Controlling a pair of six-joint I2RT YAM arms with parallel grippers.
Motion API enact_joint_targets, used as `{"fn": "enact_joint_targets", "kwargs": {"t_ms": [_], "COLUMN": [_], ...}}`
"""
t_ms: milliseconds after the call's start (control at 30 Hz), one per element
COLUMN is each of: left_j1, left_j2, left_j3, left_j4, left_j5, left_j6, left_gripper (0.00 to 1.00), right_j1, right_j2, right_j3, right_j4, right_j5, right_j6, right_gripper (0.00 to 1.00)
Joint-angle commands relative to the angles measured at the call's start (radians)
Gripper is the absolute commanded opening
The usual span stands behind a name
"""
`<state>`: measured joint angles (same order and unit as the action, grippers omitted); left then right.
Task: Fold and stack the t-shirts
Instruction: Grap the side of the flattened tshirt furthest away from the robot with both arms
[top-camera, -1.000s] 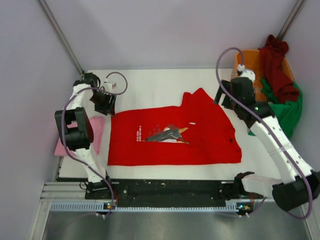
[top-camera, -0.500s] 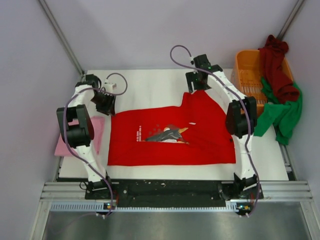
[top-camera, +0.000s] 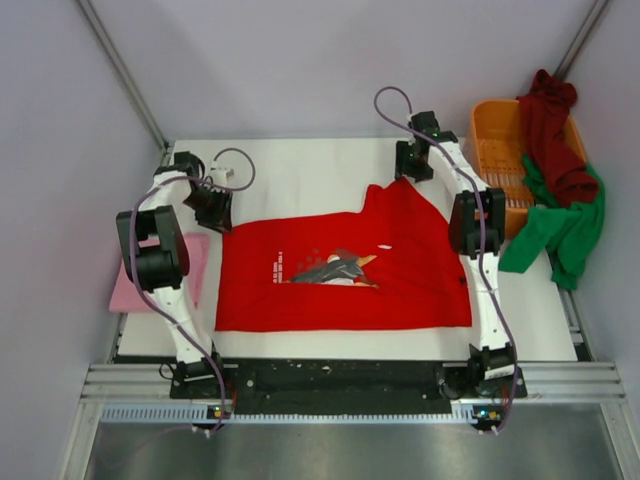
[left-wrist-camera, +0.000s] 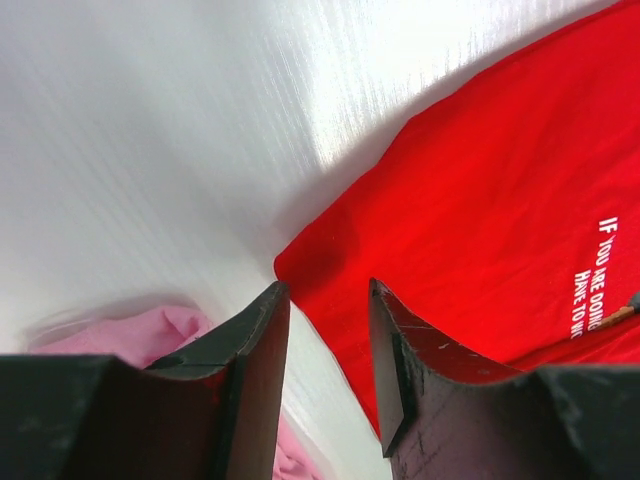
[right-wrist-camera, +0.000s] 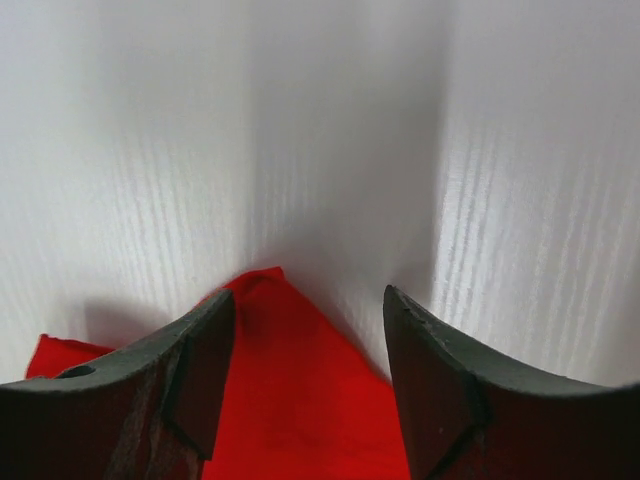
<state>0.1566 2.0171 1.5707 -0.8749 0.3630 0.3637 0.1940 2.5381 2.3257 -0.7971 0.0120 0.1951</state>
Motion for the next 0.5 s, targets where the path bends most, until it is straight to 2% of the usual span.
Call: {"fn": "enact_joint_targets", "kwargs": {"t_ms": [0,100,200,267,300,467], "left_j1": [0.008,0.008,0.008,0.006,0.009,0.009], "left_j2": [0.031,0.048,0.051,0.040,0.028,-0.101], "left_j3": [0.011,0.011,0.012,0.011,0.005,-0.092], "left_j4": [0.013,0.008,0.007,0.007,0.013,0.076], "left_j5": [0.048,0.063,0.089,0.111,0.129,0.200], "left_j6": [-0.028,-0.035,-0.035,-0.029,-0.025,0.047], "left_gripper": [0.41,0.38,0.23,0.00,0.00,0.00], "right_j1": [0.010,0.004,-0.013,-0.033,-0.036,-0.039], "right_j2": [0.020,0.028,0.028,0.001,-0.030,-0.309], "right_j3": [0.050,0.026,0.003,-0.020,-0.046,-0.239], "right_j4": [0.033,0.036,0.039,0.039,0.042,0.071], "right_j5": [-0.156,-0.193,-0.283,-0.355,-0.366,-0.362], "right_j6": [0.039,0.058,0.078,0.086,0.078,-0.002], "right_gripper": [0.59,0.49,0.36,0.12,0.00,0.00]}}
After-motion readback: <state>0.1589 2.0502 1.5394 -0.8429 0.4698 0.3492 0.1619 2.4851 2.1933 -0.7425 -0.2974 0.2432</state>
